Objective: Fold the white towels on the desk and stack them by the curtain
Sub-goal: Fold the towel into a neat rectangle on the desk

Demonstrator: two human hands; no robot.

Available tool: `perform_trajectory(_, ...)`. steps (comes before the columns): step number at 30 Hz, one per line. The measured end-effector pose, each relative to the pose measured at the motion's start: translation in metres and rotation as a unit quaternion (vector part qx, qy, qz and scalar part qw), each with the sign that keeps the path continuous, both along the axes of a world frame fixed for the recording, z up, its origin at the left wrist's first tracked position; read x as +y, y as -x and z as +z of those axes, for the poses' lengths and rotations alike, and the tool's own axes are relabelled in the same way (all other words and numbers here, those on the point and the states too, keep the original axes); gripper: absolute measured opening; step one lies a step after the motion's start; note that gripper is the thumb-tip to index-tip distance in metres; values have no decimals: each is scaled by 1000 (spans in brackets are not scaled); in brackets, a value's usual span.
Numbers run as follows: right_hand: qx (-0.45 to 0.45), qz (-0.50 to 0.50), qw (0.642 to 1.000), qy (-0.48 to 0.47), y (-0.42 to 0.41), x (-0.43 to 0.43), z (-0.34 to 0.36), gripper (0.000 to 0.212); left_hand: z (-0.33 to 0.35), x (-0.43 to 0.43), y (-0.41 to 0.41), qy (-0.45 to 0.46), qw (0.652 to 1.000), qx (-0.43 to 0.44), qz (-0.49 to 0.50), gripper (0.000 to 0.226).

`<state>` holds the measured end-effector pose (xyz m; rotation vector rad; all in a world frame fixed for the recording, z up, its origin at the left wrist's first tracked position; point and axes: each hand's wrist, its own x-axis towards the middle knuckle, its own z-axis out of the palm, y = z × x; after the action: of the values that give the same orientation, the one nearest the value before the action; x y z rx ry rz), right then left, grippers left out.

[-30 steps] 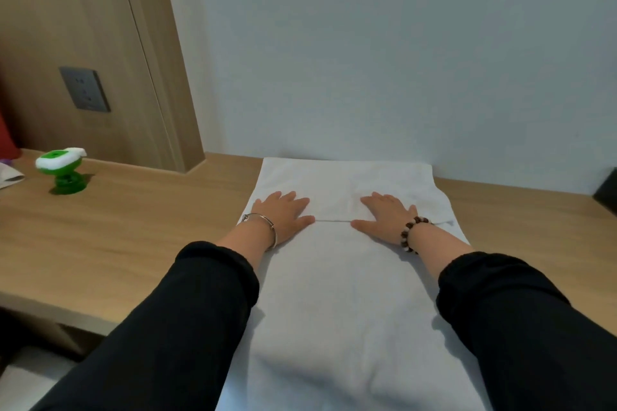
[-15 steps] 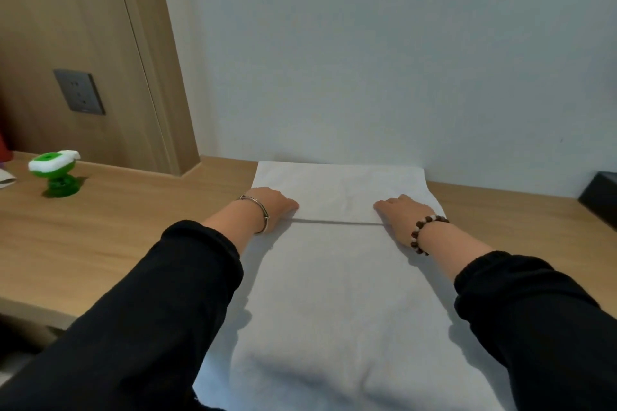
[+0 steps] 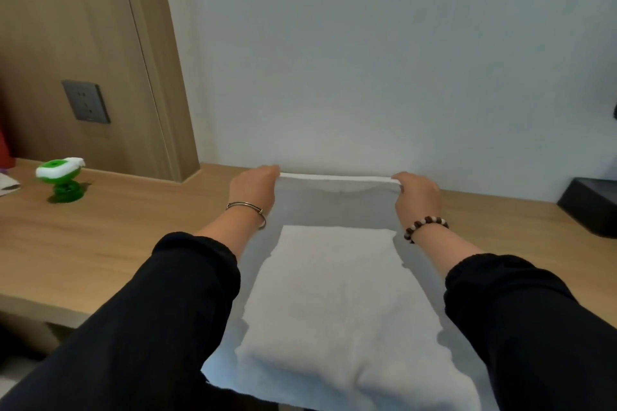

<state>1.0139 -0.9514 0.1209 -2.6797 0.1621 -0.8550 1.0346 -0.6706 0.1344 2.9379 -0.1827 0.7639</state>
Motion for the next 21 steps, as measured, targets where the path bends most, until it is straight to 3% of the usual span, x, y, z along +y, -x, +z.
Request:
perform_trajectory(4, -117, 12, 993, 3, 28, 10, 27, 40, 24, 4, 26, 18, 998, -60, -12, 35)
perform_trajectory(8, -173, 40, 984, 0, 63, 16, 46, 39, 36, 15, 61, 49, 994, -95, -16, 34)
perform_trajectory(16, -174, 73, 981, -52, 151, 20, 25, 35, 10, 22, 149, 111, 987, -103, -60, 30)
perform_trajectory(18, -103, 87, 990, -29, 172, 15, 6, 33, -7, 28, 169, 93, 990, -68, -84, 21)
perform_trajectory(20, 100, 117, 988, 31, 189, 8, -18, 31, -27, 35, 186, 72, 991, 47, -102, 25)
perform_trajectory(21, 202, 130, 968, 69, 195, 5, -29, 36, -37, 37, 192, 46, 985, 130, -104, 32)
